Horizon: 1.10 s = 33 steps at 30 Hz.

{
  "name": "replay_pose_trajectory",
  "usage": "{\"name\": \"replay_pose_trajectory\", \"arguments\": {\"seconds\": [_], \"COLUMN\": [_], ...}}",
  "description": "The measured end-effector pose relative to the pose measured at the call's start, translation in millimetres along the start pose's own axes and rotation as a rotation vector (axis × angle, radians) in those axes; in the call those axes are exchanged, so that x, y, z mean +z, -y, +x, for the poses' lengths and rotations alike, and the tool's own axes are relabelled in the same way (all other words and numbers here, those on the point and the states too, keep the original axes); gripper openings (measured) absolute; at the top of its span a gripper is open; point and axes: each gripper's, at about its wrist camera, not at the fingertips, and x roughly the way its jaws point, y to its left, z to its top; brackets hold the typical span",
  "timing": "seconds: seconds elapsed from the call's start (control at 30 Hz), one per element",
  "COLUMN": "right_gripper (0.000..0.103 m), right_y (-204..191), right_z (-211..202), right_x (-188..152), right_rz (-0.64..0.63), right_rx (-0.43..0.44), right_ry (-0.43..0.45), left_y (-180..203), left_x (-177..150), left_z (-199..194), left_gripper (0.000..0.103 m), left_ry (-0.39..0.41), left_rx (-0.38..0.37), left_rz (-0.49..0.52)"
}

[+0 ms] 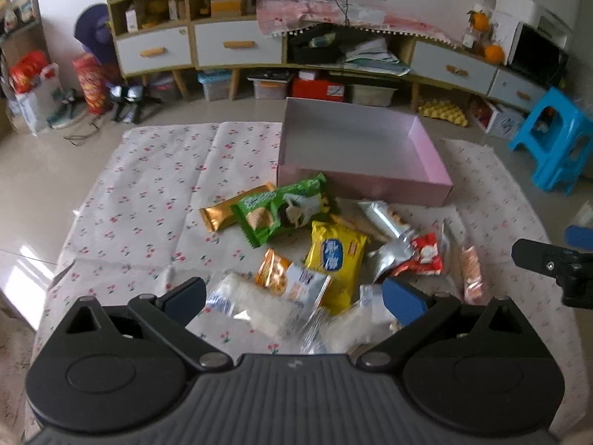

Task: Organize snacks
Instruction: 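Grasp the green wafer bag with the left tool while the right tool grasps the pink nougat bag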

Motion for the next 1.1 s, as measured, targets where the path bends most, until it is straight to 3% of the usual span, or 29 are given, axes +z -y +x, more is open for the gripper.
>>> {"name": "replay_pose_trajectory", "arguments": {"seconds": [0.13, 0.27, 0.33, 0.5, 0.67, 0.87, 1.0, 1.1], "right_gripper": [0.103, 0.103, 0.103, 0.101, 0.097, 0.088, 0.086, 0.081], "right_y": [23.4, 48.1, 57.2, 80.1, 90.9, 96.1, 98.1, 97.0], "right_z": [13.5, 39.9, 49.3, 66.9, 87.2, 111.3, 118.5, 122.1], "right_x": [13.7, 14.9, 15.4, 15.6, 9.1, -5.4, -9.1, -11.5], "right_rz": [0.112, 0.199, 0.203, 0.250, 0.313, 0.369, 0.391, 0.409], "right_rx": [0.136, 0.200, 0.191, 0.179, 0.129, 0.109, 0.103, 0.127], "right_ry": [-0.017, -0.077, -0.086, -0.106, -0.207, -0.321, -0.353, -0.374], "left_y": [-14.2, -32.7, -37.5, -42.8, -37.6, -33.4, -25.7, -25.3], "left_x": [11.6, 18.7, 23.8, 23.9, 23.7, 28.3, 27.4, 27.9], "left_z": [15.3, 41.0, 53.4, 82.4, 95.5, 110.4, 126.5, 133.6], "left_gripper": [0.102, 0.097, 0.093, 0.077, 0.075, 0.069, 0.065, 0.064], "left_ry": [0.019, 0.041, 0.052, 0.096, 0.142, 0.128, 0.091, 0.078], "left_rx": [-0.009, -0.049, -0.091, -0.116, -0.154, -0.215, -0.190, -0.169], "left_rz": [-0.022, -0.021, 0.026, 0.135, 0.318, 0.443, 0.517, 0.518]}}
